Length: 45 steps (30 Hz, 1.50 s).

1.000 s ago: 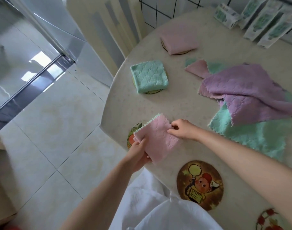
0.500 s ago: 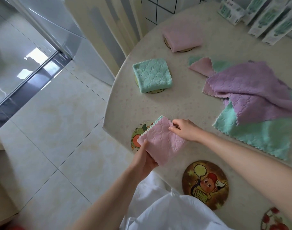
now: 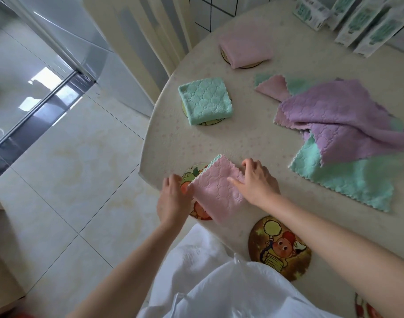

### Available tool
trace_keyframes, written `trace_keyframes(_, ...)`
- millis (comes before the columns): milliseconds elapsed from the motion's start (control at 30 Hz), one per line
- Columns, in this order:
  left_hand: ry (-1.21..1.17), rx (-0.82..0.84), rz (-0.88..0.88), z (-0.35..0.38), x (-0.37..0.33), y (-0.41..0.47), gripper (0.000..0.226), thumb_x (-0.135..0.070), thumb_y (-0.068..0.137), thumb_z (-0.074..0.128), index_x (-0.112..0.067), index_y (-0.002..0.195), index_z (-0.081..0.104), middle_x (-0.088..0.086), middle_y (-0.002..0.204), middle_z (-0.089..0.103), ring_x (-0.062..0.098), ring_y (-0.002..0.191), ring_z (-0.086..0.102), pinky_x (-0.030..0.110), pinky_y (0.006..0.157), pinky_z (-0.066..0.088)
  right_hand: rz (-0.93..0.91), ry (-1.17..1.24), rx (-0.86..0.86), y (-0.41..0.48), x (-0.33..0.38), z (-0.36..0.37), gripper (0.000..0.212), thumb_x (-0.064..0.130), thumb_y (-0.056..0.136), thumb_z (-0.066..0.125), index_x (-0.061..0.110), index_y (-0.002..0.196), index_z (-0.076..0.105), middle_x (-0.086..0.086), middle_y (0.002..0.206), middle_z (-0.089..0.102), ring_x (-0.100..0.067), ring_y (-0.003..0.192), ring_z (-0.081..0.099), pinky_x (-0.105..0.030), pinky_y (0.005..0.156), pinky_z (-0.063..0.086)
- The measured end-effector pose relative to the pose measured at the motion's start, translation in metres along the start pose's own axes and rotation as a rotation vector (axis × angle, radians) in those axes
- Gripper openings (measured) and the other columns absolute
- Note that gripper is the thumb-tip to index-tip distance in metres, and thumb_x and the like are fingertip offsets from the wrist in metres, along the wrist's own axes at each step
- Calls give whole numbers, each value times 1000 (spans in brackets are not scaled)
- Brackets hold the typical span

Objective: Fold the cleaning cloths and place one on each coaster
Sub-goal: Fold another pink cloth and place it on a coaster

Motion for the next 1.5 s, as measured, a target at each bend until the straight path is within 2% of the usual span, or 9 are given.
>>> trace_keyframes(100, 209, -56, 405, 5, -14, -6, 50, -45, 80, 63, -22, 122, 50, 0, 120, 51, 25, 106, 48, 36, 86, 45, 39, -8, -5, -15, 0, 13, 72, 70, 78, 50, 17, 122, 31, -10, 122, 39, -29, 108, 46, -38, 77, 47)
trace_keyframes(200, 363, 48, 539, 20, -15, -15, 67, -53, 74, 66, -25, 131, 44, -2, 133, 43, 24, 119, 40, 34, 96, 39, 42, -20, -36, -21, -5, 20, 74, 67, 76, 56, 15, 123, 33, -10, 121, 41, -29, 108, 48, -36, 74, 46)
trace_keyframes(433, 125, 79, 383, 15, -2, -4, 52, -37, 76, 73, -18, 121, 54, 1, 119, 54, 25, 108, 44, 34, 88, 43, 250, 239, -30, -26, -25, 16, 43, 44, 80, 69, 15, 104, 50, -7, 107, 58, -26, 95, 58, -33, 73, 46)
trace_keyframes(667, -176, 226, -81, 1, -22, 17, 18, -25, 82, 65, -12, 94, 61, 5, 90, 59, 22, 83, 52, 29, 68, 45, 427, 547, 116, -20, -24, 18, 37, 21, 77, 71, 8, 108, 54, -11, 100, 65, -27, 93, 63, -29, 71, 46)
trace_keyframes(767, -113, 352, -133, -1, -29, 22, 14, -23, 78, 68, -14, 77, 57, 3, 72, 50, 20, 68, 44, 30, 59, 39, 507, 667, 151, -21, -25, 21, 14, 14, 71, 67, 6, 82, 62, -12, 77, 69, -26, 70, 65, -31, 65, 51)
trace_keyframes(967, -190, 532, -201, -6, -31, 31, 27, -20, 68, 75, -2, 86, 64, 13, 85, 62, 23, 75, 54, 36, 71, 53, 524, 898, 188, -30, -23, 14, 10, 15, 67, 60, 12, 75, 54, -4, 71, 54, -20, 64, 53, -29, 58, 43)
trace_keyframes(1133, -625, 708, -219, -29, -30, 39, 27, -7, 77, 74, 1, 99, 59, 18, 104, 65, 28, 97, 65, 40, 87, 56, 572, 1168, 235, -48, -21, 16, 12, 9, 79, 60, 8, 91, 58, -8, 81, 67, -20, 70, 70, -30, 63, 50)
trace_keyframes(1267, -761, 583, -213, -39, -15, 46, 18, 1, 80, 69, -9, 91, 59, 7, 84, 65, 20, 77, 64, 35, 72, 56, 557, 1258, 240, -60, 2, 37, 24, 12, 74, 68, 9, 97, 61, -10, 86, 73, -23, 76, 72, -37, 70, 55)
trace_keyframes(1500, -671, 359, -227, -26, 9, 55, 14, -2, 83, 67, -4, 96, 63, 11, 89, 65, 21, 70, 63, 29, 60, 59, 555, 868, 71, -70, 22, 59, 16, 27, 76, 63, 14, 86, 60, -3, 84, 68, -21, 77, 64, -28, 63, 47)
Point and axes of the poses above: each hand's wrist, its own y-axis towards the middle knuckle, its own z-axis out of the palm, x = y × z, the point moved 2 cm from there along y, towards the middle knuckle
